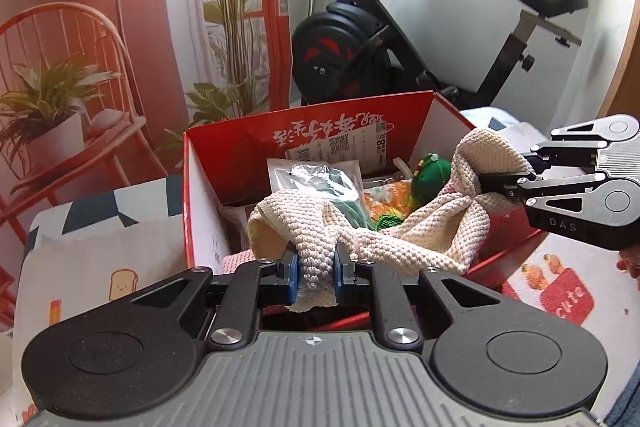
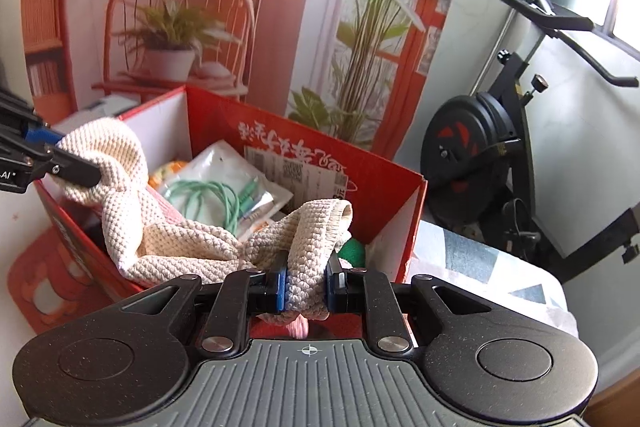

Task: Organize soft objects
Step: 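Lift the cream towel into the box and open both grippers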

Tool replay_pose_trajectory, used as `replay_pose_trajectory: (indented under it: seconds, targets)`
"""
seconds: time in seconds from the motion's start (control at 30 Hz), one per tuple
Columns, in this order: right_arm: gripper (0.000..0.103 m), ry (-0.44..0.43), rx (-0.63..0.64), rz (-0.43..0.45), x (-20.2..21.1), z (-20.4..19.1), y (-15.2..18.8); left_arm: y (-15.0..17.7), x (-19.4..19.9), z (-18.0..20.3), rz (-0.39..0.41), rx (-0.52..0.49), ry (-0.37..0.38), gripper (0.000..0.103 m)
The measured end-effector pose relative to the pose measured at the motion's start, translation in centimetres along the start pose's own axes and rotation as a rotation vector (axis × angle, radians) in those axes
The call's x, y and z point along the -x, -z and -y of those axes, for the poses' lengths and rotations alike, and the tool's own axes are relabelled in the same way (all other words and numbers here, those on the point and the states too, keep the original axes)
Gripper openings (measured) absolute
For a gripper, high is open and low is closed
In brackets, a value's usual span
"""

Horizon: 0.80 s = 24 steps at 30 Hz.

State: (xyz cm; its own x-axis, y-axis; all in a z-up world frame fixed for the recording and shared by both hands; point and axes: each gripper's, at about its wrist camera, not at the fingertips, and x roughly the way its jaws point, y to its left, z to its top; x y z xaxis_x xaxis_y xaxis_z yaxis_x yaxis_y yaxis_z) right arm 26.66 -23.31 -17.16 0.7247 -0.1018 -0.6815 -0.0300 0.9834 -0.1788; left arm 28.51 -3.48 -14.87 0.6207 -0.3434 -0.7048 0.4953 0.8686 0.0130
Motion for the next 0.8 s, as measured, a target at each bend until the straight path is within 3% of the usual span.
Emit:
replay_pose_trajectory:
  seconds: [0.27,0.4,0.63,0.8]
  targets:
    - [0.016,-0.024,0.054,-0.073,-1.8,-0.7,-0.2,-0.4,-2.5,0.9,-0.072,-0.069,-0.008,0.018]
    - [0.016,-0.05,0.017,-0.111,-2.6,-0.3,0.0,-0.1,-3.6,0.1,-0.12,-0.045,0.005,0.018]
    - [0.017,-0.059,-0.029,-0.15,-3.7,-0.4,0.5,-0.1,-4.2,0.1,-0.132,-0.041,-0.005,0.018]
    - [0.025,-0.034,-0.047,-0.12,-2.9,0.1,0.6,-0.2,-3.3,-0.4,-0.105,-0.021,-0.006,0.031]
